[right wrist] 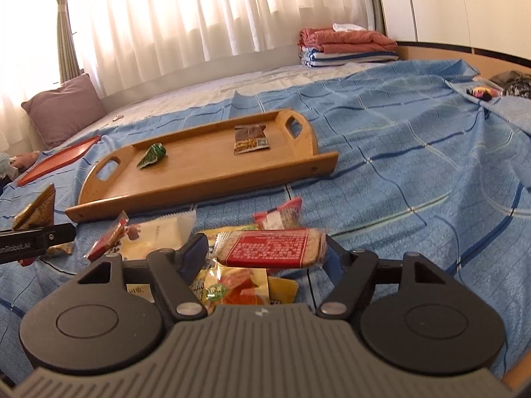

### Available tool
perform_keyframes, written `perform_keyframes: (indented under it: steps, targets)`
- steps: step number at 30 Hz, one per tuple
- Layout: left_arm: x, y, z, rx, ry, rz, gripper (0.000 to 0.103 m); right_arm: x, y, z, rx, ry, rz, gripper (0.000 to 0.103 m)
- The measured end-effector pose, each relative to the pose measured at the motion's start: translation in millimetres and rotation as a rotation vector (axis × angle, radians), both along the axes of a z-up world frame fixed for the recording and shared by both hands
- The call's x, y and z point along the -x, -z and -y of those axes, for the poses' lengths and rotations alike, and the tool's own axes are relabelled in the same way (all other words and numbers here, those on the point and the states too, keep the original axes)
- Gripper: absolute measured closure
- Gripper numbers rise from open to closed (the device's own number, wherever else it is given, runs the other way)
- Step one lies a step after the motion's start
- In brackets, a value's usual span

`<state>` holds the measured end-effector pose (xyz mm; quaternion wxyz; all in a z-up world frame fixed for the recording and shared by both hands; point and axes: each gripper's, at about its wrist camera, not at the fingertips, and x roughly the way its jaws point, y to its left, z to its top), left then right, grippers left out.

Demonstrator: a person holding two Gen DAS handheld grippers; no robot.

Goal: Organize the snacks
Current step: 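Carry both packets over the tray and release them onto it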

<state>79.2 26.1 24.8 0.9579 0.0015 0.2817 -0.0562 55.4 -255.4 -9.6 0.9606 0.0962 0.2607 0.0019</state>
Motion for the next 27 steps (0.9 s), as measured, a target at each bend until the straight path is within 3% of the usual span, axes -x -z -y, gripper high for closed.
perform_keyframes:
  steps: [11,27]
  targets:
    - [-16.0,-3.7,5.4,0.031,0.000,0.010,0.051,-16.1,-29.8,6.1,-0.041,-0.008,0.096,0.030]
    - [-42.2,-30.3,22.8,-0.025,0.008,0.052,0.051,-70.7,-30.0,7.6,-0.067,-0.076,0.075,0.030]
